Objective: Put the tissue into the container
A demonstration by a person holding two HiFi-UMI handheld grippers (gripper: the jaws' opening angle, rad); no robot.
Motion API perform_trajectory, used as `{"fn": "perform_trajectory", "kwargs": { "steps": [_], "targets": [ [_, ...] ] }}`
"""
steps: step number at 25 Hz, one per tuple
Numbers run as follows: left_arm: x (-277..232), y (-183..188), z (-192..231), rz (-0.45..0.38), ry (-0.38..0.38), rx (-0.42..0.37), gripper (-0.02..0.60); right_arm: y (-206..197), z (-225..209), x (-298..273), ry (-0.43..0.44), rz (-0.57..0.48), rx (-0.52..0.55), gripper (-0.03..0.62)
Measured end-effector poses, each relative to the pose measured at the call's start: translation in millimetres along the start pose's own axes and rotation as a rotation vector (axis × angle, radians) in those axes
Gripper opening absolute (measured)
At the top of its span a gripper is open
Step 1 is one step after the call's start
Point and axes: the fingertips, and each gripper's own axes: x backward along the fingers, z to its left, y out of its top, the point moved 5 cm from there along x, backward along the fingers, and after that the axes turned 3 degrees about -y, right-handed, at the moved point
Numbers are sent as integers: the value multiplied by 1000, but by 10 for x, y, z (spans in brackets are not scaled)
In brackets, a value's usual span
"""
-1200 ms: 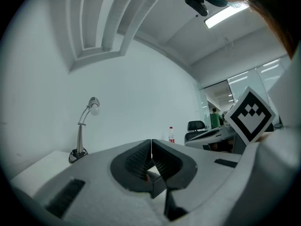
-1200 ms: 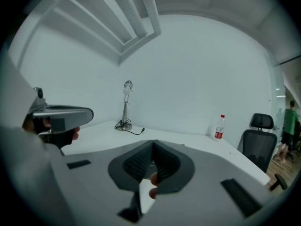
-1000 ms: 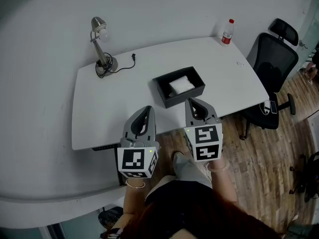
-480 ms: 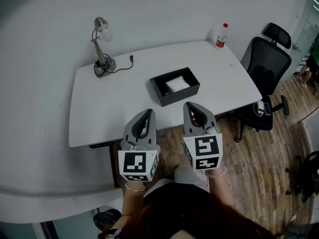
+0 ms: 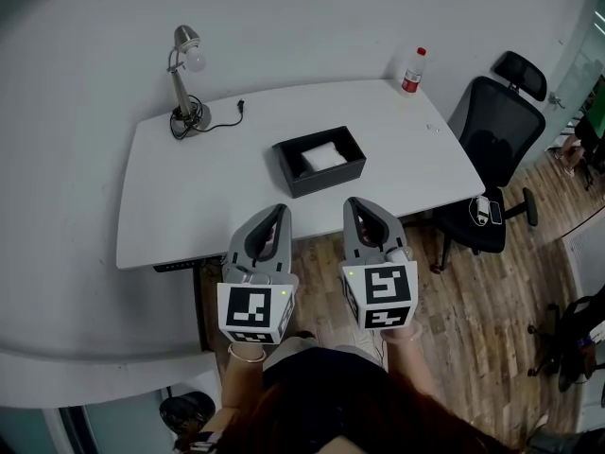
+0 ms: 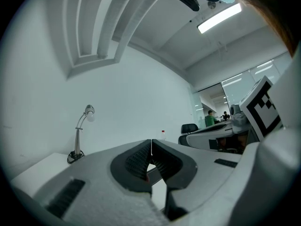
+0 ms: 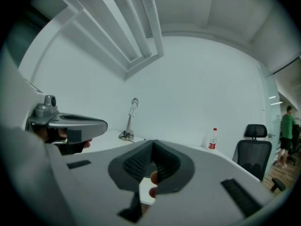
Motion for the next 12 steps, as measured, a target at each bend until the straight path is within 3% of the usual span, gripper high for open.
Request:
{"fn": "perform_trajectory", "kwargs": {
  "steps": [12],
  "targets": [
    [131, 27, -491, 21, 33, 10, 28, -27, -224, 427, 38, -7, 40, 20]
  ]
}}
